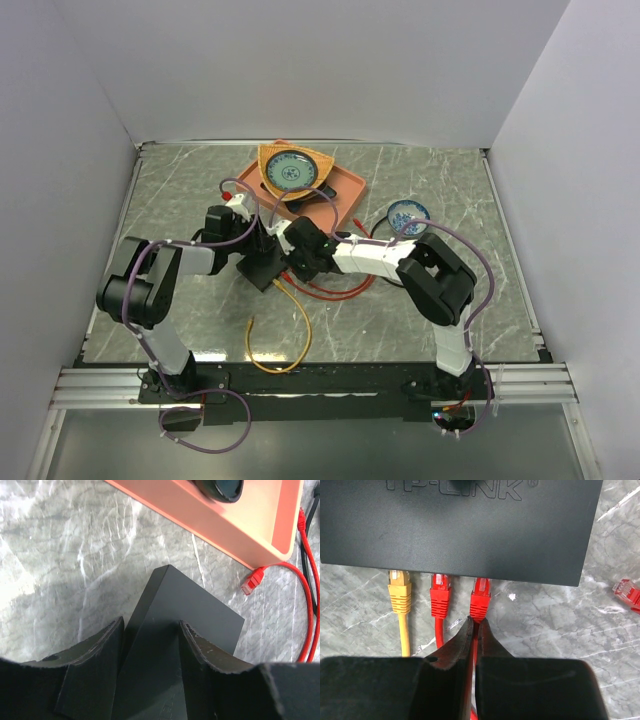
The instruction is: Insert the plug into the switch port
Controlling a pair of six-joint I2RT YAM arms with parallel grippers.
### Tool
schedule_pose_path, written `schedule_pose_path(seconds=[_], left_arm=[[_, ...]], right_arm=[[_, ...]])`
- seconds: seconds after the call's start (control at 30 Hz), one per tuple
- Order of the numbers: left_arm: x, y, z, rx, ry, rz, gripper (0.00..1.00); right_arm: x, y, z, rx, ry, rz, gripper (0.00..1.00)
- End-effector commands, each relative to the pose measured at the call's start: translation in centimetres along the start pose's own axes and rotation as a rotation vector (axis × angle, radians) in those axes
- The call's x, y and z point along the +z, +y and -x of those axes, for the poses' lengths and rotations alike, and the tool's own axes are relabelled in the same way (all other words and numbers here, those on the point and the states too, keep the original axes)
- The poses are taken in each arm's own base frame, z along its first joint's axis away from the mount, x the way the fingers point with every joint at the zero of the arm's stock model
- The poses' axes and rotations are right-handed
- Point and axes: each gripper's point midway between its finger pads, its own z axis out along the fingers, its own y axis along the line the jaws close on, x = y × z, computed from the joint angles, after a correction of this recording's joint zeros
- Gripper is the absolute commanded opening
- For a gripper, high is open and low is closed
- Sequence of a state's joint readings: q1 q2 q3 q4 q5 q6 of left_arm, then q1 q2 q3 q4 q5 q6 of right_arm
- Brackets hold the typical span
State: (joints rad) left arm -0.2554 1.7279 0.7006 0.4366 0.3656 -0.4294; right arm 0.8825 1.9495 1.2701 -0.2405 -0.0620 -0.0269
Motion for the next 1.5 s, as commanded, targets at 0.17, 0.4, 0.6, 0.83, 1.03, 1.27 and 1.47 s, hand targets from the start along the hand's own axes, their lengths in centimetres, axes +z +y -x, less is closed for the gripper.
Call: schedule_pose_path(seconds=[0.17,0.4,0.6,0.83,1.03,1.27,1.47], left_arm=[[-0.8,-5.2,-8.8,-0.078,0.328,-0.208,0.3],[-1.5,-5.8,-9.7,-0.102,0.367,-0.212,0.29],[-1.9,-6.1,-10.6,-0.102,0.385,-0.207,0.3],[-1.6,-6.1,-11.3,-0.109,0.401,-0.213,0.3],[-1.4,-6.1,-11.5,-0.105,0.407,-0.214,0.29],[-1.5,-6.0,-11.7,-0.097,0.414,-0.208,0.29],[-1.4,-5.8,-11.8,-0.099,0.412,-0.202,0.29]], right_arm=[[-4.3,0.6,18.4,-0.007,-0.627,0.053,0.0],[-4.8,0.2,19.0,0.046,-0.643,0.052,0.0],[-5.3,0.4,20.2,0.055,-0.683,0.072,0.0],[-7.1,1.2,21.2,0.017,-0.76,0.112,0.0],[-9.0,1.3,22.4,-0.004,-0.83,0.108,0.0],[-7.9,2.2,22.7,-0.11,-0.798,0.15,0.0],[-9.5,1.9,22.5,-0.123,-0.821,0.12,0.0]])
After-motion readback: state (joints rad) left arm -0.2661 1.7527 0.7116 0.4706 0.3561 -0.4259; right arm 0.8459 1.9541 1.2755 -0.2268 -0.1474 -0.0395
